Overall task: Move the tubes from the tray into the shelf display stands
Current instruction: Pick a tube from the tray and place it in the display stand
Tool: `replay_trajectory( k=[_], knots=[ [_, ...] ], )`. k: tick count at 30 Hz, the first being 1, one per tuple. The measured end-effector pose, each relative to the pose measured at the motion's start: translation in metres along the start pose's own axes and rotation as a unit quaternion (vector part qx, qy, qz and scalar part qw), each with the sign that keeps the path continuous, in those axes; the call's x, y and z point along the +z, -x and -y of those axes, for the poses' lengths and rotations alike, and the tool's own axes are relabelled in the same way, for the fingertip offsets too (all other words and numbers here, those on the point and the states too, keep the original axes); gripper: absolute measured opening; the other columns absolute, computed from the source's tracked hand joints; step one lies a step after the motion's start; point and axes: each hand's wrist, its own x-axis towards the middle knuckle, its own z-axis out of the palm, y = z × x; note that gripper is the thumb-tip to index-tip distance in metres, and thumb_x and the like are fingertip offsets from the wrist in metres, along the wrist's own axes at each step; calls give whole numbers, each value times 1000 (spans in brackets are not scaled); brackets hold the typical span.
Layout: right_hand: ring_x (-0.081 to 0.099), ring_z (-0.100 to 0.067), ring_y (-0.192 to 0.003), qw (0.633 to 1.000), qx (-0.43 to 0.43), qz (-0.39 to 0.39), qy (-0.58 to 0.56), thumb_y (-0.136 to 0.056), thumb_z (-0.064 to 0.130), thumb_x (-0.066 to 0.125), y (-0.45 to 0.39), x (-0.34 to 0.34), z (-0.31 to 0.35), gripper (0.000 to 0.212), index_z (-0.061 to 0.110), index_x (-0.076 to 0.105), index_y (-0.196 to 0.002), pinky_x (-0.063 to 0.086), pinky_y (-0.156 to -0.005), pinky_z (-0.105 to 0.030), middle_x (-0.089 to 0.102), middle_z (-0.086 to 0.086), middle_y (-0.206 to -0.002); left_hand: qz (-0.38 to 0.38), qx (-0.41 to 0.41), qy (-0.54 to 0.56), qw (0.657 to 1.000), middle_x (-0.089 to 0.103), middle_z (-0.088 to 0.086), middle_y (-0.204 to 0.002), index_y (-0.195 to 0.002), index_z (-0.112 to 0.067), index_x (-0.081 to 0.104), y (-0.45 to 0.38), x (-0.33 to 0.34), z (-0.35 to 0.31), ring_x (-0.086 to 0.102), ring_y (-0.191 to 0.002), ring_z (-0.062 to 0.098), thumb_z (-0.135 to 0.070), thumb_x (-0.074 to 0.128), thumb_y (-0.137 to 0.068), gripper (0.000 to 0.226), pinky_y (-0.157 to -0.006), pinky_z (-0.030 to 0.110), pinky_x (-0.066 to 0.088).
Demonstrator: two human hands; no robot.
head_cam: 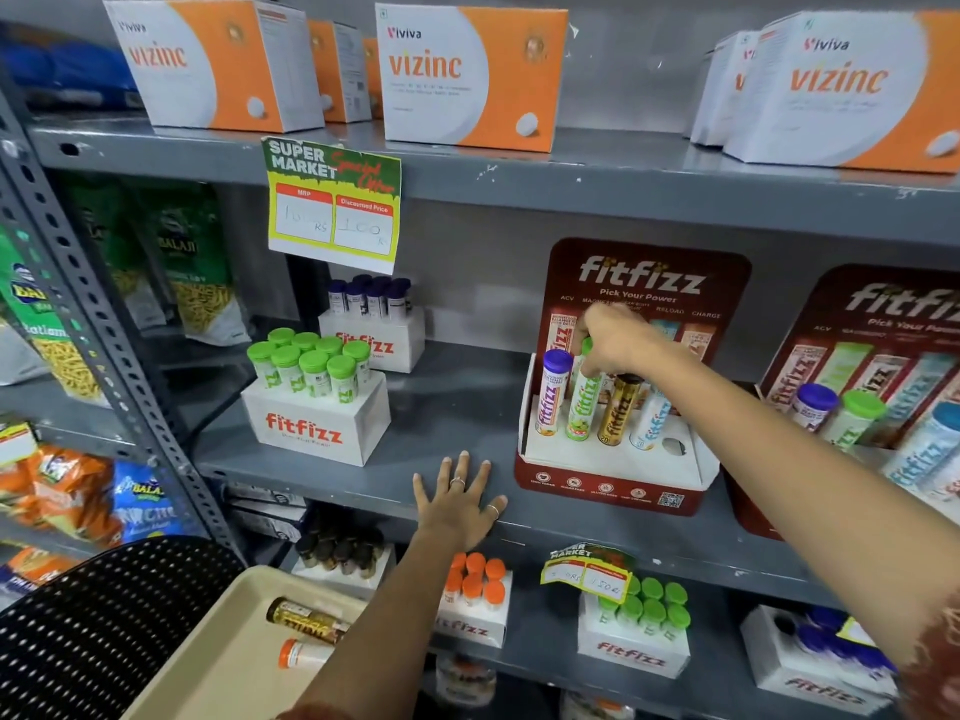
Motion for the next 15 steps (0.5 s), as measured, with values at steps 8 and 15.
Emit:
replay_trajectory(
  k=[8, 15],
  knots=[
    [54, -26, -95, 1000, -3, 16, -10, -76, -4, 72, -5, 9, -7, 35, 10, 62, -106, 42, -73, -29, 54, -12, -116, -3, 1, -14, 1000, -11, 2, -159, -147, -30, -5, -1, 1, 0, -11, -145, 24, -56, 15, -96, 60, -114, 59, -6],
    [56, -27, -84, 999, -31, 21, 7, -78, -9, 62, -4, 21, -10, 66, 15, 37, -135, 43, -53, -30, 53, -13, -105, -9, 4, -6, 1000, -12, 2, -158, -147, -31, -6, -6, 6, 3, -13, -145, 24, -57, 15, -96, 61, -113, 59, -9]
  ],
)
